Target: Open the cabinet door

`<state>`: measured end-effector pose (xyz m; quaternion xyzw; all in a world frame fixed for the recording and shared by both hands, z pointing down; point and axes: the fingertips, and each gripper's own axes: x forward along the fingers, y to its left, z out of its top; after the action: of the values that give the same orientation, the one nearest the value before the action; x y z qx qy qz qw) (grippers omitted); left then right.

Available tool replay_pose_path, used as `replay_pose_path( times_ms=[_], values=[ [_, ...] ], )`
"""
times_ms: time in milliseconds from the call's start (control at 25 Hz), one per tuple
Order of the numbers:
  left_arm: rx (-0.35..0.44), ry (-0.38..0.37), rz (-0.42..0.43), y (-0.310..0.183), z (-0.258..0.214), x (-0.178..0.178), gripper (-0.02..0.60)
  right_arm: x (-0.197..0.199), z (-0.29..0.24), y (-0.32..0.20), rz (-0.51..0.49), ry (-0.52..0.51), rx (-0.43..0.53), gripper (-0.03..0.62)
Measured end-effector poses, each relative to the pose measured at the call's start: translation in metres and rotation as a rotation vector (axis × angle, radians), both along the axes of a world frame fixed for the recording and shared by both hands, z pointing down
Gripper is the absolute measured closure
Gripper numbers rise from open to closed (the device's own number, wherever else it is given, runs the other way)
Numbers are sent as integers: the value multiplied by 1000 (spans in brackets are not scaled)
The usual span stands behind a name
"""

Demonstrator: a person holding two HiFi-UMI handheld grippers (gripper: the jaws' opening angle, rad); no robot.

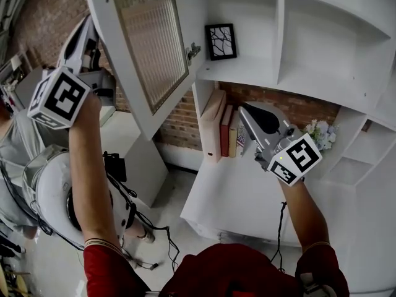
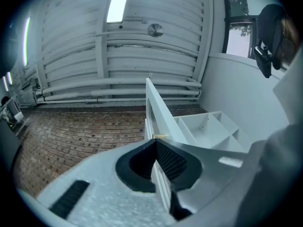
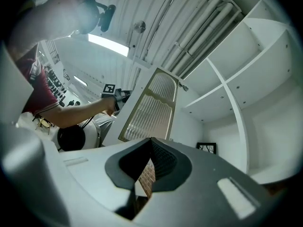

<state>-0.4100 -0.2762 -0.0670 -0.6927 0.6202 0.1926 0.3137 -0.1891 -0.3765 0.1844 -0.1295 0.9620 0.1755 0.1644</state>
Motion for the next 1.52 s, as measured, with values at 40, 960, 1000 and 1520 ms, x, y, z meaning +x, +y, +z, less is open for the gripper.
replay_pose_path(
  times_ms=[40, 960, 1000, 1520],
  values=[
    [-2, -5, -5, 1, 1, -5, 579, -4, 1, 2, 4, 2, 0, 584],
    [-44, -93, 110, 54, 86, 30, 578, -1, 3, 59, 96, -19, 6, 585],
    [-47, -98, 107, 58, 91, 39, 578, 4, 4, 60, 90, -20, 2, 583],
    [-215, -76, 152, 74, 211, 210, 578, 118, 21, 109, 44, -12, -19, 583]
  ],
)
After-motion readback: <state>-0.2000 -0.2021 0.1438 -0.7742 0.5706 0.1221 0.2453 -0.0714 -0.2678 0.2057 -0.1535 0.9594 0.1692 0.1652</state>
